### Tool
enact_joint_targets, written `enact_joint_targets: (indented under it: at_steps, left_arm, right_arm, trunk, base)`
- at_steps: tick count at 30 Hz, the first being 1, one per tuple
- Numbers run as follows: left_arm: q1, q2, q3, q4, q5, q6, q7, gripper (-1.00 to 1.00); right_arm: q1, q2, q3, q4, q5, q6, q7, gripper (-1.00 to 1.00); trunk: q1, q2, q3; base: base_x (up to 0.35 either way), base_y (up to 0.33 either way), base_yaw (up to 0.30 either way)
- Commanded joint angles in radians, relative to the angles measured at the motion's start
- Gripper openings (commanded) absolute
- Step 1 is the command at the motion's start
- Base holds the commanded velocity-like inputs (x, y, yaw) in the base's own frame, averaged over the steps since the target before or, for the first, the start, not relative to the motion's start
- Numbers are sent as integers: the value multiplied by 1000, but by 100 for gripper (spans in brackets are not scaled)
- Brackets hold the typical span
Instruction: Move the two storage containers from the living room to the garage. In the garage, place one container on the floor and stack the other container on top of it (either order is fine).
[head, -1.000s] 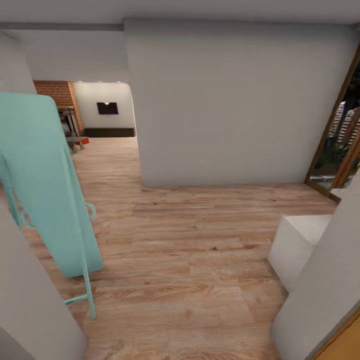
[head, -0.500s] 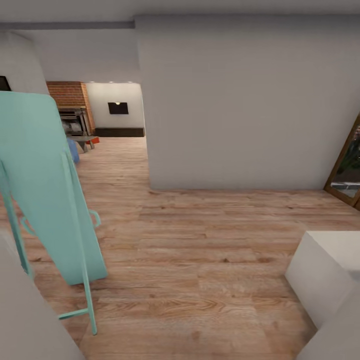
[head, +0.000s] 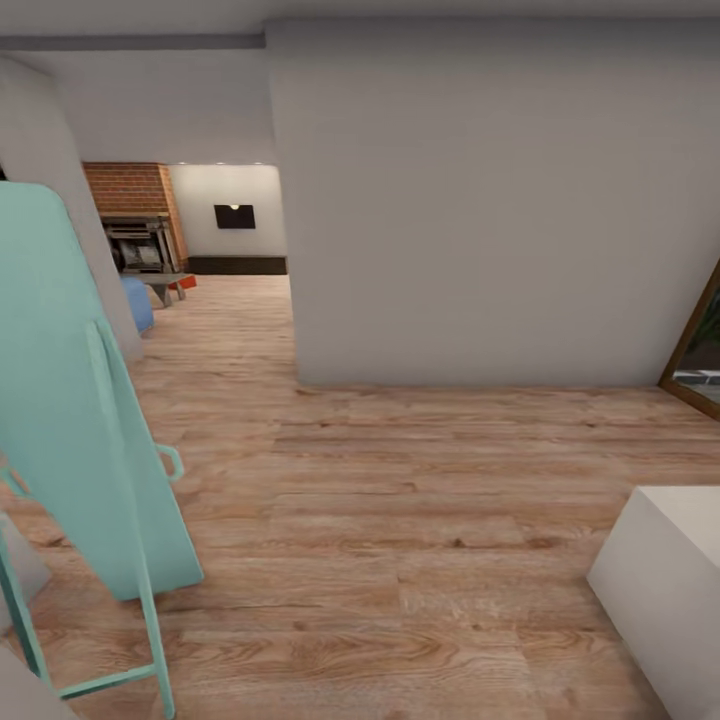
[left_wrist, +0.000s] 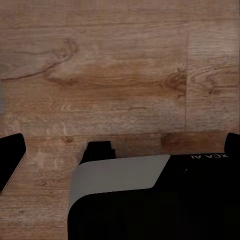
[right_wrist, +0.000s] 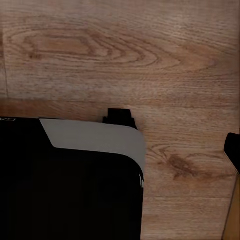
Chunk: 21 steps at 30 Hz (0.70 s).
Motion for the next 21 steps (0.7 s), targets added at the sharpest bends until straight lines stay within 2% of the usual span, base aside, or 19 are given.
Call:
enact_joint_targets:
  at_steps: [1, 21]
  left_arm:
    - [-1, 0, -1, 1, -3, -4, 4, 100]
    - [6, 0, -1, 1, -3, 4, 4, 100]
  right_arm:
    - [-1, 1, 8, 3, -8, -2, -1, 100]
    - [-1, -1, 8, 3, -6, -3, -1, 100]
  trunk:
    - [1, 0, -1]
    - [1, 0, -1]
  base:
    - [320, 0, 0]
    - [320, 0, 0]
